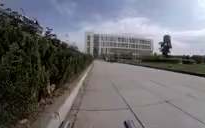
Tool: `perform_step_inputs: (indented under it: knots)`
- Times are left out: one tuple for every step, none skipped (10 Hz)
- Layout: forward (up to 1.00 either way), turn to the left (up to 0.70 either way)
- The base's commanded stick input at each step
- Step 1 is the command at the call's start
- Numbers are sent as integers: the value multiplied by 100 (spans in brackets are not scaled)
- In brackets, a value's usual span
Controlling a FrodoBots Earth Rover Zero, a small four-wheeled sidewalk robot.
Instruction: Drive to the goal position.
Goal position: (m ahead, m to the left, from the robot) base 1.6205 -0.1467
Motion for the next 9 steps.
perform_step_inputs:
  knots:
    - [0,0]
    - [0,0]
    - [0,0]
    - [45,0]
    - [45,0]
    - [45,0]
    - [70,0]
    - [70,0]
    - [70,0]
